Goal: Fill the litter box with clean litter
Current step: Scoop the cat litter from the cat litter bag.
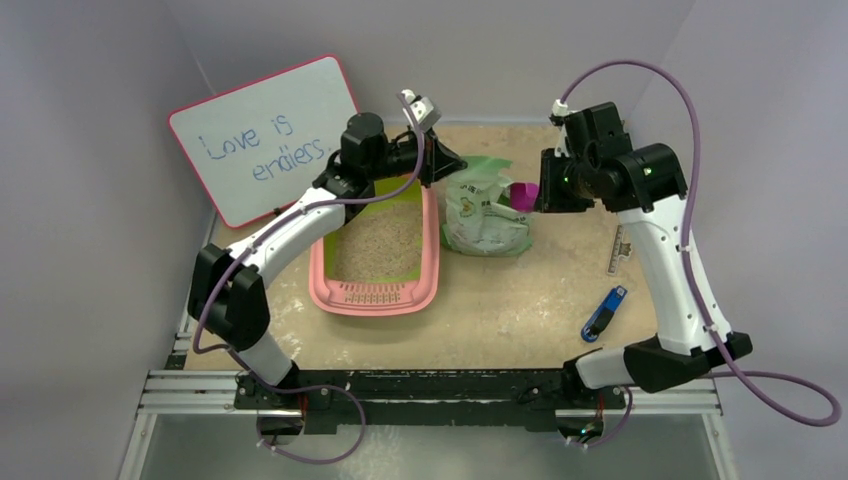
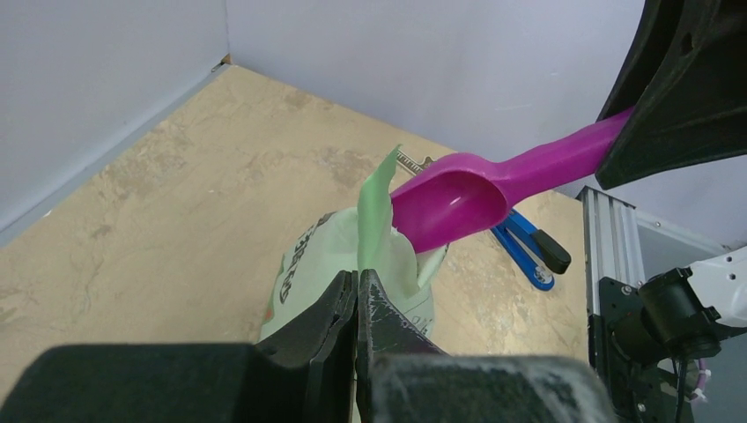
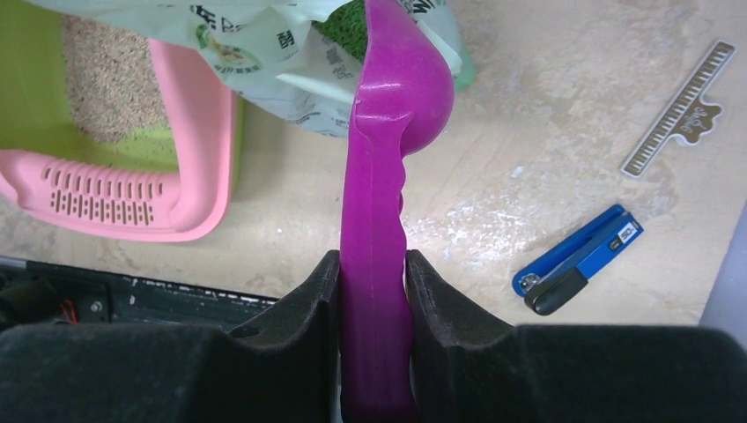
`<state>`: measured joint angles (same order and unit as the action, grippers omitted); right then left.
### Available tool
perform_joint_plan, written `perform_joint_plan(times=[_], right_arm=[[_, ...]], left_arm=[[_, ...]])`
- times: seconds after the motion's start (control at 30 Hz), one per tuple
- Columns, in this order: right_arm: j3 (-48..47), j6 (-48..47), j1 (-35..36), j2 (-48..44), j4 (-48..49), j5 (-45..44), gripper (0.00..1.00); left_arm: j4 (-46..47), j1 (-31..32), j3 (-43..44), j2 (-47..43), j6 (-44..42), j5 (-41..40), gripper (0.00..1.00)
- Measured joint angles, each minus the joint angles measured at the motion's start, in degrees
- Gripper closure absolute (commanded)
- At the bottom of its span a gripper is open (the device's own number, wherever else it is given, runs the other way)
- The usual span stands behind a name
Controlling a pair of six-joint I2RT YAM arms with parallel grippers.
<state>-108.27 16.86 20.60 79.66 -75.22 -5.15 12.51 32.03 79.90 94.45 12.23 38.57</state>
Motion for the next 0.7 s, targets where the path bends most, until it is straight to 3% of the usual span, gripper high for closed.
perform_joint_plan(times=[0.23,0.53,0.7], right_arm=[[-4.5,-0.2,0.0,1.9,-2.1,-1.2,1.0],[-9.2,-0.4,-1.1,2.8,-2.7,5.6,1.0],[-6.5,-1.3,-1.2,2.5,-2.2,7.8,1.0]], left_arm=[[0.6,0.0,-0.8,-0.6,0.8,0.1,1.0],[2.4,0.0,-2.0,-1.3,2.2,0.2,1.0],[2.6,0.0,-2.0,-1.3,2.3,0.2,1.0]])
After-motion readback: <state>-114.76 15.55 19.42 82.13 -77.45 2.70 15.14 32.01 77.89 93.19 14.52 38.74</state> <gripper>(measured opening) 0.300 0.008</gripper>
